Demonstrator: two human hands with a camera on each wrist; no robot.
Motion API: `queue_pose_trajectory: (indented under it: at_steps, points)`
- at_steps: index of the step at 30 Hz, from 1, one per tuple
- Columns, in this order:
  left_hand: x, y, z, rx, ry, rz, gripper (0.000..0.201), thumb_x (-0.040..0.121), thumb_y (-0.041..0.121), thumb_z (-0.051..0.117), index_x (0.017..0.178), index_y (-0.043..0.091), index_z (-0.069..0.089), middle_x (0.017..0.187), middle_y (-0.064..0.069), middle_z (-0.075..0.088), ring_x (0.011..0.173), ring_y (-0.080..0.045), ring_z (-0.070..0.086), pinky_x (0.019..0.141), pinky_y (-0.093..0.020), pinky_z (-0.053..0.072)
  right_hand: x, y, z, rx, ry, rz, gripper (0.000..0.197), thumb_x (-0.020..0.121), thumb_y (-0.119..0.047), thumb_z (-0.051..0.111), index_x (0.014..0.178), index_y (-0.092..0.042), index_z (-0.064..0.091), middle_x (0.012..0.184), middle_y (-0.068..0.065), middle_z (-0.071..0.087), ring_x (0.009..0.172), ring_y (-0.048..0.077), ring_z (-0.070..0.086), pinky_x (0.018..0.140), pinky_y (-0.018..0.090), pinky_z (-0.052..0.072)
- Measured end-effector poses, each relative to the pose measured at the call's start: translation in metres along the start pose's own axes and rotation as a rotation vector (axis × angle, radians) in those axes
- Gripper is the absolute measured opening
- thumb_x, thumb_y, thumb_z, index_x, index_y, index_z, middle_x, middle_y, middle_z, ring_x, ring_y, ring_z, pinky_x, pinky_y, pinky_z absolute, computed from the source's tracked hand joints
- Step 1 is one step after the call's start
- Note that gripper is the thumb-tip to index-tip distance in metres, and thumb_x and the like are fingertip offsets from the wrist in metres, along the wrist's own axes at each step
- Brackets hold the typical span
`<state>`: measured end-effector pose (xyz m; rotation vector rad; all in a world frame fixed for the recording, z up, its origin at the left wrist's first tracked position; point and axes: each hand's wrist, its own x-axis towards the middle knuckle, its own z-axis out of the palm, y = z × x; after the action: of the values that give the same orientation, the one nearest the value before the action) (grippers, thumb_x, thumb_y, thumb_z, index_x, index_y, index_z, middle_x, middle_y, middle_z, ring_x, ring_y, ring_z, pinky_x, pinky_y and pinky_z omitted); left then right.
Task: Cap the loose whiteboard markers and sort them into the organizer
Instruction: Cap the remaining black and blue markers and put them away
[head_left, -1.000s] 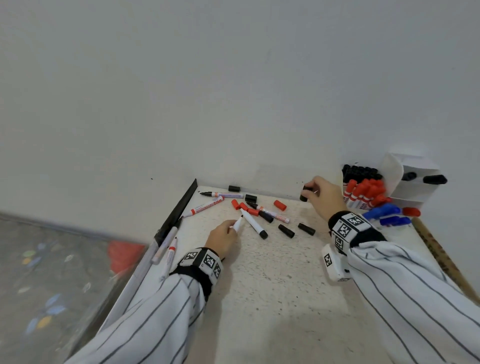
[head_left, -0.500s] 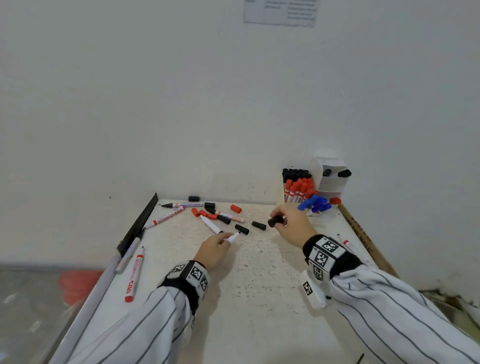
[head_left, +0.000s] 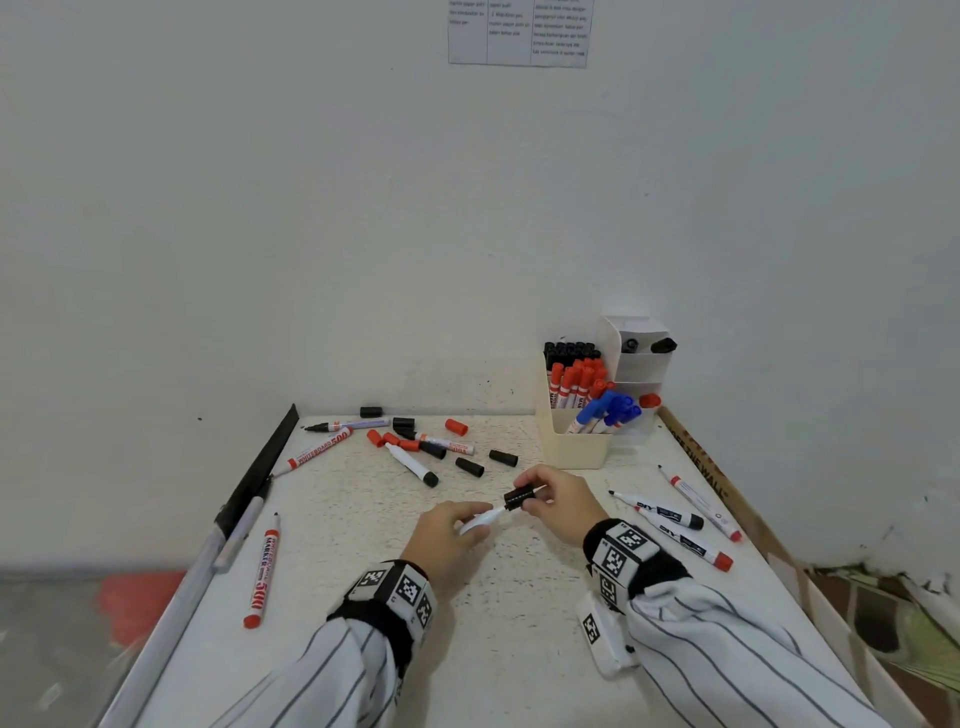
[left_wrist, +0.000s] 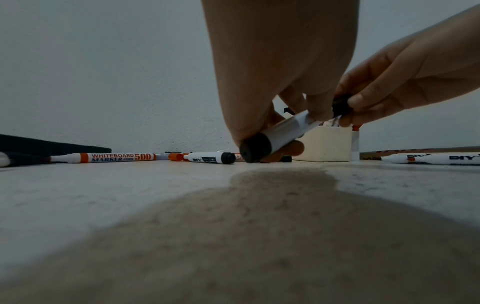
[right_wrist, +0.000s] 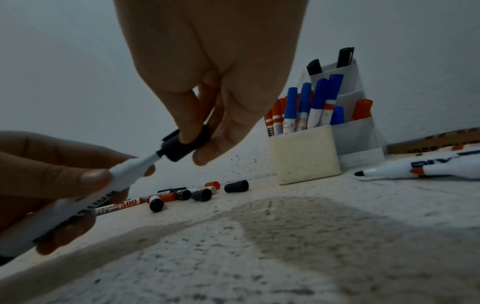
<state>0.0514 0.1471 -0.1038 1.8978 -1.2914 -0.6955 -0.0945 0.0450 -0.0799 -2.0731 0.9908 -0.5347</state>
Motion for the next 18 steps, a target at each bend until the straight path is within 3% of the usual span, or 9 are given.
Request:
queue_pose_trajectory:
  at_steps: [3, 5, 7, 9, 12, 14, 16, 18]
  points:
    - [-0.001, 0.002, 0.002, -0.004, 0.001, 0.007, 0.032, 0.089, 0.015, 0.059, 0.120, 0.019, 0.062, 0.104, 0.006, 0.056, 0.100, -0.008, 0.049, 0.087, -0.020, 0.035, 0.004, 0.001, 0.003, -0.021, -0.100, 0.003, 0.024, 0.085, -0.002, 0.059, 0.095, -0.024, 0.058, 0.098, 0.000, 0.060, 0.084, 0.014, 0.060, 0.079, 0.020, 0.048]
    - [0.000, 0.000, 0.002, -0.036, 0.037, -0.009, 0.029, 0.087, 0.016, 0.061, 0.116, 0.018, 0.064, 0.101, 0.004, 0.060, 0.096, -0.011, 0.055, 0.080, -0.017, 0.040, 0.006, 0.001, 0.008, 0.028, -0.134, 0.033, 0.018, 0.088, -0.007, 0.057, 0.097, -0.022, 0.056, 0.093, 0.002, 0.059, 0.073, 0.013, 0.061, 0.072, 0.022, 0.051]
    - [0.000, -0.002, 0.002, -0.036, 0.067, -0.012, 0.025, 0.086, 0.014, 0.063, 0.110, 0.018, 0.065, 0.098, 0.004, 0.062, 0.084, -0.006, 0.056, 0.065, -0.005, 0.041, 0.009, 0.001, 0.012, 0.081, -0.104, 0.056, 0.008, 0.091, -0.014, 0.055, 0.097, -0.019, 0.056, 0.083, 0.003, 0.060, 0.061, 0.010, 0.054, 0.062, 0.020, 0.047]
    - [0.000, -0.004, 0.003, -0.012, 0.073, 0.008, 0.027, 0.085, 0.010, 0.063, 0.110, 0.019, 0.064, 0.097, 0.005, 0.061, 0.077, -0.001, 0.053, 0.054, -0.002, 0.039, 0.012, 0.002, 0.014, 0.078, -0.068, 0.043, 0.005, 0.092, -0.019, 0.052, 0.094, -0.020, 0.057, 0.077, -0.001, 0.059, 0.064, 0.009, 0.051, 0.062, 0.019, 0.042]
    - [0.000, -0.003, 0.002, -0.002, 0.076, 0.035, 0.031, 0.088, 0.008, 0.058, 0.117, 0.019, 0.063, 0.101, 0.002, 0.064, 0.083, -0.004, 0.054, 0.059, 0.000, 0.037, 0.013, 0.004, 0.017, 0.064, -0.055, -0.046, 0.021, 0.089, -0.006, 0.053, 0.093, -0.026, 0.055, 0.088, -0.004, 0.057, 0.069, 0.007, 0.047, 0.064, 0.011, 0.038]
    - [0.000, -0.003, 0.001, 0.022, 0.069, 0.019, 0.033, 0.091, 0.010, 0.055, 0.123, 0.018, 0.060, 0.110, -0.001, 0.064, 0.093, -0.007, 0.054, 0.072, -0.005, 0.035, 0.013, 0.006, 0.020, 0.069, -0.051, -0.085, 0.031, 0.086, 0.001, 0.054, 0.092, -0.029, 0.055, 0.095, -0.006, 0.056, 0.065, 0.006, 0.045, 0.063, 0.008, 0.038]
    - [0.001, -0.004, 0.000, 0.039, 0.056, 0.000, 0.036, 0.093, 0.013, 0.052, 0.129, 0.018, 0.055, 0.120, -0.005, 0.061, 0.106, -0.013, 0.054, 0.083, -0.015, 0.034, 0.014, 0.007, 0.022, 0.086, -0.044, -0.067, 0.030, 0.088, -0.002, 0.054, 0.098, -0.030, 0.053, 0.096, -0.007, 0.054, 0.063, 0.005, 0.045, 0.063, 0.010, 0.038]
    - [0.001, -0.004, 0.001, 0.047, 0.055, -0.005, 0.037, 0.095, 0.013, 0.049, 0.131, 0.018, 0.053, 0.123, -0.006, 0.060, 0.113, -0.018, 0.053, 0.085, -0.019, 0.034, 0.017, 0.009, 0.024, 0.094, -0.034, -0.051, 0.028, 0.089, -0.004, 0.055, 0.102, -0.029, 0.052, 0.096, -0.006, 0.054, 0.062, 0.005, 0.045, 0.063, 0.013, 0.038]
